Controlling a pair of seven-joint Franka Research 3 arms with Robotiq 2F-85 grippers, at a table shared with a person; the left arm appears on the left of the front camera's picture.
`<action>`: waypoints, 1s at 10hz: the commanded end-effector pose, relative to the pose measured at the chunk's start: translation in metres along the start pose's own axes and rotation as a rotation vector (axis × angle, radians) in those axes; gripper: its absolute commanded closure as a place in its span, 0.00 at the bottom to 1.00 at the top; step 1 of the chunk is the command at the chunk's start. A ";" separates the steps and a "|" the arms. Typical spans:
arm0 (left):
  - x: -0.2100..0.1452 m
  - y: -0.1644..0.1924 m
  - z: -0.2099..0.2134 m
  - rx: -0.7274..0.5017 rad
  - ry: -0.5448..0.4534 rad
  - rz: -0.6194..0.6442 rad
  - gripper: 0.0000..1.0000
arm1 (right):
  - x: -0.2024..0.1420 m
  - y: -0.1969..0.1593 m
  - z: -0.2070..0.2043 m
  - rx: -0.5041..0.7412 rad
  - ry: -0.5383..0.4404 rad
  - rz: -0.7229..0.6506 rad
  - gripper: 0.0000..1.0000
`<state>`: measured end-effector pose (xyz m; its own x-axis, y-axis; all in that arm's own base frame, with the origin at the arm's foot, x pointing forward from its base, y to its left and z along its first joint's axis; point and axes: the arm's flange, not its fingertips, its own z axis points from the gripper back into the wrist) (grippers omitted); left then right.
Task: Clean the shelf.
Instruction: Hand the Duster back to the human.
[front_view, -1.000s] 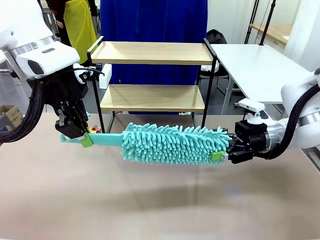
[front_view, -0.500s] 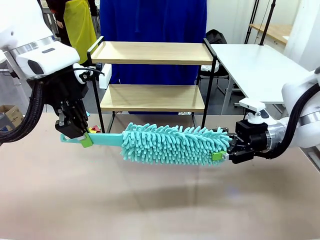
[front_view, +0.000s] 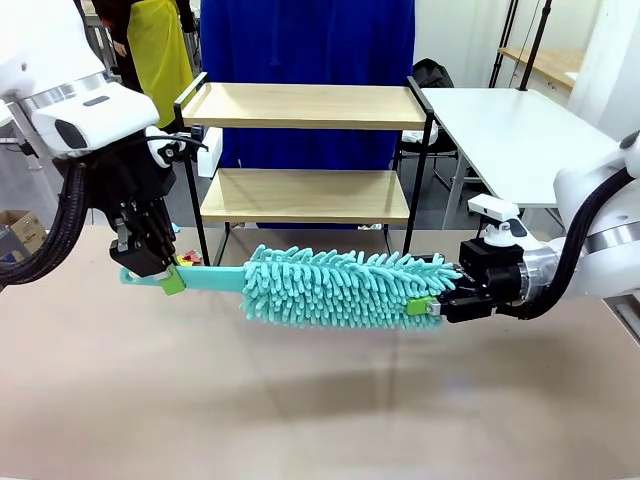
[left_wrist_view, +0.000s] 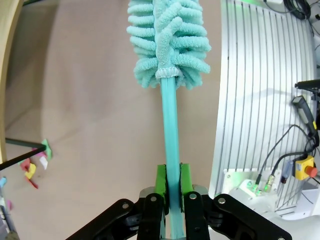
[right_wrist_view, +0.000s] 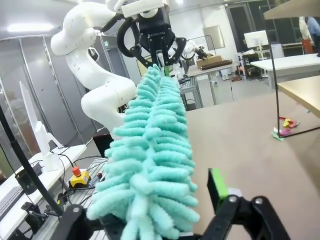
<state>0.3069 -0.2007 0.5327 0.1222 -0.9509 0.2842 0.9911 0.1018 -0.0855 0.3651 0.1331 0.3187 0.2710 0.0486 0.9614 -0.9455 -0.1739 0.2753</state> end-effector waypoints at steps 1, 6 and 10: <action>0.001 -0.001 0.001 -0.002 -0.006 -0.005 0.87 | 0.004 0.003 -0.003 -0.026 -0.024 -0.017 1.00; 0.001 -0.001 0.001 -0.002 -0.006 -0.005 0.87 | 0.004 0.002 0.002 0.000 0.002 0.033 1.00; 0.001 -0.001 0.001 -0.002 -0.006 -0.005 0.87 | 0.001 0.000 0.003 -0.003 0.003 0.021 1.00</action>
<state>0.3075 -0.1998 0.5327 0.1249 -0.9506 0.2841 0.9908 0.1046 -0.0854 0.3656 0.1300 0.3200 0.2475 0.0453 0.9678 -0.9521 -0.1739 0.2517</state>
